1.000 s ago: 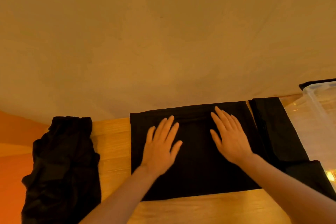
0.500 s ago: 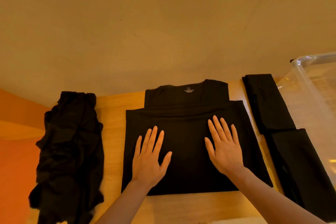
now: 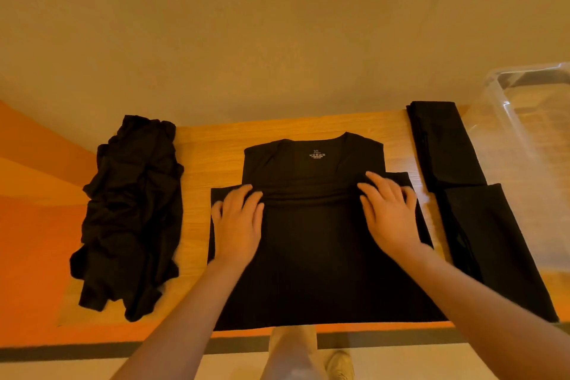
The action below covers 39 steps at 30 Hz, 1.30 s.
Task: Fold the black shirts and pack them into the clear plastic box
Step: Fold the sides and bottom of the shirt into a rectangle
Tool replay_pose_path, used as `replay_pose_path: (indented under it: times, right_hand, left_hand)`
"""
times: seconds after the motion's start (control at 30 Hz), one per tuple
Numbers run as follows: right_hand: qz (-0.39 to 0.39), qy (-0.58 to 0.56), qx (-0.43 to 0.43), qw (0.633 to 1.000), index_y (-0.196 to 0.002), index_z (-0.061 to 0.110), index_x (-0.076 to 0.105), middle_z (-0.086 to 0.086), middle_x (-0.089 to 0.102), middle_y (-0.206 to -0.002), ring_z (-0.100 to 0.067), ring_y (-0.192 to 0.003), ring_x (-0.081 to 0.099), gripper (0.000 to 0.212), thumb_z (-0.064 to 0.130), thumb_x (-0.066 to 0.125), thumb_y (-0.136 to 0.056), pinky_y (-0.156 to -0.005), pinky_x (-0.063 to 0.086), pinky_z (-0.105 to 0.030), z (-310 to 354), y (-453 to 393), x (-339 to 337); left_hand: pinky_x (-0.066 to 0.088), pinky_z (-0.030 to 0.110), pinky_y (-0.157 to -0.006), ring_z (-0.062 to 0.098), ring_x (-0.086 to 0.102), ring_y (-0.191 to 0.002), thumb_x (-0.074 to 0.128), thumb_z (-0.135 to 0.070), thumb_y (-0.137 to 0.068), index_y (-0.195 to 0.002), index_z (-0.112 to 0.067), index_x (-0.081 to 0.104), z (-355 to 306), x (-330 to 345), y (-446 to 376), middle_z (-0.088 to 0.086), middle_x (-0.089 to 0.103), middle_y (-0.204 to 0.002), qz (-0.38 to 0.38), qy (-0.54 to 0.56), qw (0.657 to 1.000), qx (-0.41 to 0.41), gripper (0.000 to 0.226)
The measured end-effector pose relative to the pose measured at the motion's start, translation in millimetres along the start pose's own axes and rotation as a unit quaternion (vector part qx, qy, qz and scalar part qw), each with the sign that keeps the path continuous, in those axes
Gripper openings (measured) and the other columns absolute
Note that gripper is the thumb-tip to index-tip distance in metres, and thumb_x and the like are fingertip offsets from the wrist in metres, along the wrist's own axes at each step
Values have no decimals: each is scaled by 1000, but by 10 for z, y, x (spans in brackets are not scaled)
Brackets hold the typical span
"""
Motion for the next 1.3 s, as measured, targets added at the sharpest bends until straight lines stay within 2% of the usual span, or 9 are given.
replay_pose_path:
  times: [0.1,0.27,0.4,0.67,0.77,0.93,1.03,1.13,1.3]
  right_hand:
    - [12,26,14,999,-116,15,64,-9,52,-136,-30,-123,49,26,20,62,-91,-98,28,-48,-208,-354,-22]
    - [69,9,-27,997,-100,20,66,-4,48,-137,-29,-128,41,15,27,67,-87,-102,18,-46,-399,-563,-35]
    - [64,-35,-36,997,-98,23,65,1,53,-128,-22,-125,42,12,28,65,-88,-103,16,-44,-452,-560,-95]
    - [36,-37,-47,998,-90,22,63,7,58,-99,-15,-98,51,17,37,68,-82,-90,21,-36,-498,-547,-168]
    - [48,-46,-47,997,-88,25,61,10,58,-94,-12,-92,51,17,40,67,-82,-88,18,-31,-568,-542,-199]
    - [15,-68,-43,997,-88,25,61,9,58,-87,-9,-85,50,13,35,67,-84,-88,18,-31,-604,-573,-299]
    - [17,-41,-35,998,-94,24,63,8,60,-95,-14,-94,53,11,31,66,-87,-90,19,-35,-604,-577,-273]
    - [6,-18,-12,1000,-107,20,62,2,59,-114,-19,-111,50,21,28,65,-88,-95,21,-40,-583,-502,-234]
    - [32,13,8,999,-122,16,56,-3,53,-129,-22,-119,47,31,24,59,-92,-99,21,-42,-564,-330,-154]
  left_hand:
    - [27,40,-96,25,54,-113,61,-25,-92,-110,-18,69,149,27,-411,5,62,-118,24,-1,1000,-16,21]
    - [13,30,-86,19,53,-107,70,-25,-86,-91,-24,70,260,-4,-641,-3,62,-104,64,27,997,23,5]
    - [12,28,-80,18,56,-97,70,-25,-85,-88,-24,68,309,-36,-614,-7,64,-97,70,35,995,54,3]
    - [12,30,-74,10,49,-86,68,-30,-87,-83,-28,65,372,-70,-593,-15,56,-79,87,52,994,35,5]
    - [12,29,-74,9,48,-87,66,-30,-88,-84,-28,64,369,-93,-611,-16,56,-82,72,64,995,26,5]
    - [12,29,-76,8,45,-88,64,-29,-90,-85,-27,64,332,-147,-689,-16,52,-82,22,81,996,21,5]
    - [13,30,-77,12,49,-90,63,-29,-90,-88,-26,65,342,-111,-692,-13,55,-85,10,65,998,16,5]
    - [13,29,-82,18,52,-101,61,-28,-93,-104,-21,65,360,-37,-619,-3,61,-105,-3,31,999,-9,14]
    - [14,31,-84,21,52,-109,62,-27,-92,-115,-18,62,416,25,-440,1,59,-118,12,-7,1000,-25,25]
Point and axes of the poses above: each hand's wrist, its own y-axis away from the middle knuckle, its own x-axis out of the palm, z = x × y, the point moved 4 cm from there along -y, towards the middle knuckle
